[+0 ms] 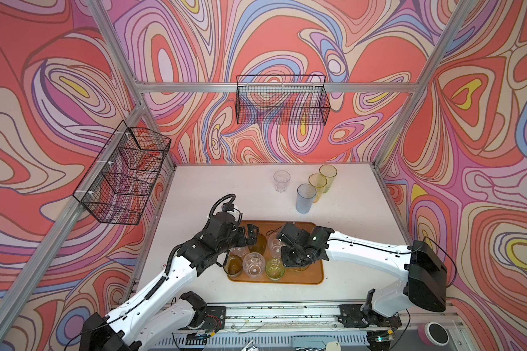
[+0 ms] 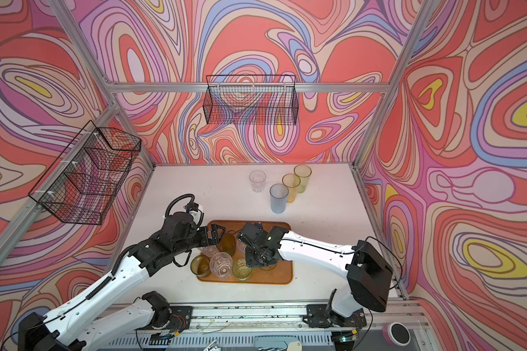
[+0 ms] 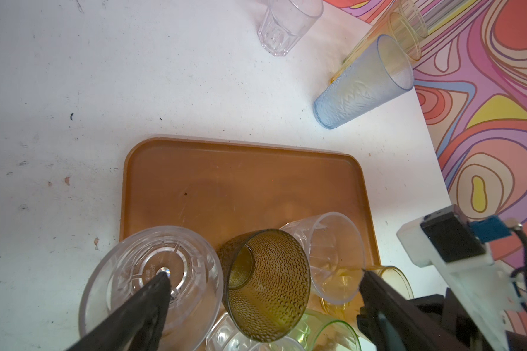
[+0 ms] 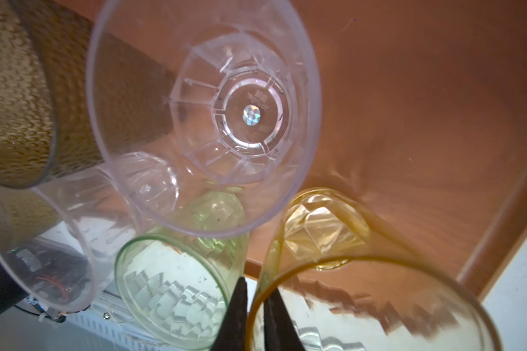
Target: Place the glasses into the tray
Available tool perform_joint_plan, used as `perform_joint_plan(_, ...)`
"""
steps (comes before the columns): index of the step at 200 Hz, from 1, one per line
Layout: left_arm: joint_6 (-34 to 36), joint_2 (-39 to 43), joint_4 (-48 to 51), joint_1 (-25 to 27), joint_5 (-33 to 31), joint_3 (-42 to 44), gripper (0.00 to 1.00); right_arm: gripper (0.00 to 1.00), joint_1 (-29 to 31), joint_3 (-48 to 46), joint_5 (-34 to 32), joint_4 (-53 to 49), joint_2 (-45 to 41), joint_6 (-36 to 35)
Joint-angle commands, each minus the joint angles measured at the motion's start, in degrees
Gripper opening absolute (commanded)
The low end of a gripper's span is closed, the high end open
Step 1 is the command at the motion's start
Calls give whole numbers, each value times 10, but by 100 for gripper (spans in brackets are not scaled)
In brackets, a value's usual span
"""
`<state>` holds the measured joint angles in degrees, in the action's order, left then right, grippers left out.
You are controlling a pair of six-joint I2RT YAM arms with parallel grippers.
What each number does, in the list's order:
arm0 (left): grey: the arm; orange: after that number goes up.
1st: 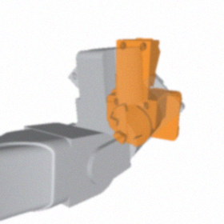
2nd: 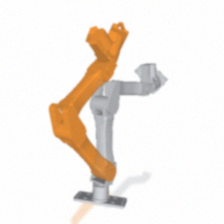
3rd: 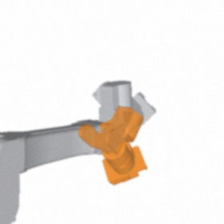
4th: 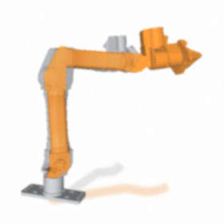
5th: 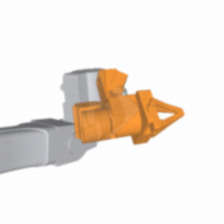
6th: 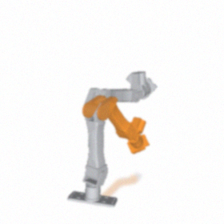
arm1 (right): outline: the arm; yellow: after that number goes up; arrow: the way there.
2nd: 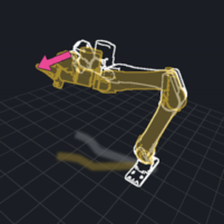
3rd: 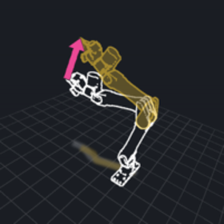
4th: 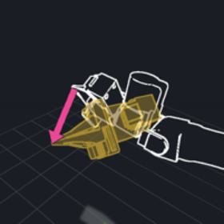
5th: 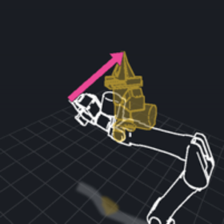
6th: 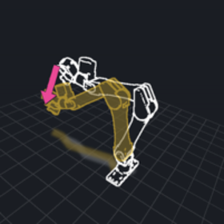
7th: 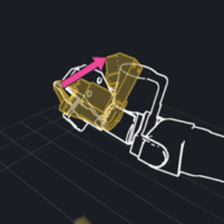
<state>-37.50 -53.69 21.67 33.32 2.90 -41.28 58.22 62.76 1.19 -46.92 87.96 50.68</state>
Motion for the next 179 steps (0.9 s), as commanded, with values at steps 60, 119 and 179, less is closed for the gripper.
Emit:
perform_joint_plan(60,10,4,17,-3,-13,-17,100,20,4,8,0,-4,-12,12)
perform_joint_plan(119,10,3,9,-3,-9,-22,100,48,4,-15,-16,16,-65,33)
perform_joint_plan(179,10,-42,-19,-3,5,-48,100,80,4,-41,-57,40,-116,45)
